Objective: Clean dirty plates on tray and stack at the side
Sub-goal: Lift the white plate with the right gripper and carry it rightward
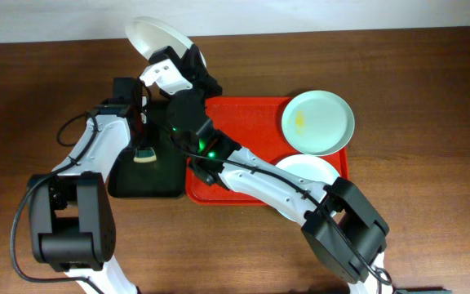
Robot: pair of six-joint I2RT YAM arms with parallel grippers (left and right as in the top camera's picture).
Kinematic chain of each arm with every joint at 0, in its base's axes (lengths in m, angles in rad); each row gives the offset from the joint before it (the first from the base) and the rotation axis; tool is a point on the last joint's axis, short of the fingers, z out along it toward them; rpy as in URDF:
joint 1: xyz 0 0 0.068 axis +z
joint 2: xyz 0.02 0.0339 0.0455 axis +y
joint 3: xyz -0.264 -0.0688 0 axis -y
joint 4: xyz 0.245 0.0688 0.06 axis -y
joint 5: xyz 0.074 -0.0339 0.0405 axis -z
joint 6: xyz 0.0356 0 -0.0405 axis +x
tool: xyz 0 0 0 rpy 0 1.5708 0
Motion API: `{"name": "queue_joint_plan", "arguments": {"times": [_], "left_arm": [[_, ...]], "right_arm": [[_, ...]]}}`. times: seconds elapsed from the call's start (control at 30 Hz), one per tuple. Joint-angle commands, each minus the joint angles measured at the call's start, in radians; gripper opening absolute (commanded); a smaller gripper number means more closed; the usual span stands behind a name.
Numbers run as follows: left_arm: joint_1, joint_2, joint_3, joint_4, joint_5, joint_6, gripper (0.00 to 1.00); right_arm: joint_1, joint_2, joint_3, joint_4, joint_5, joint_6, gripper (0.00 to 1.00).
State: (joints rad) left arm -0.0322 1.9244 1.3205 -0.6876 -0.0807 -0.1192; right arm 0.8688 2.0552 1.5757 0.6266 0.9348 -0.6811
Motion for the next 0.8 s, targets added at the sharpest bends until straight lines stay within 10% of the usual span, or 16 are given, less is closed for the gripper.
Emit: {"name": "queue_joint_plan", "arguments": {"times": [0.0,0.4,0.77], "left_arm": [[0.001,0.007,0.006,0.005,0.013,0.016,0.00],[0.001,0.007,0.006,0.005,0.013,0.016,0.00],[0.001,0.007,0.006,0.005,0.013,0.016,0.00]], "right_arm": [[0.009,0.010,0.014,0.009,0.021,0.013,0.04],[0.009,0.010,0.014,-0.105,0.047,0.214,0.04],[0.003,0.010,0.014,-0.541,-0.080,0.749,0.04]]}}
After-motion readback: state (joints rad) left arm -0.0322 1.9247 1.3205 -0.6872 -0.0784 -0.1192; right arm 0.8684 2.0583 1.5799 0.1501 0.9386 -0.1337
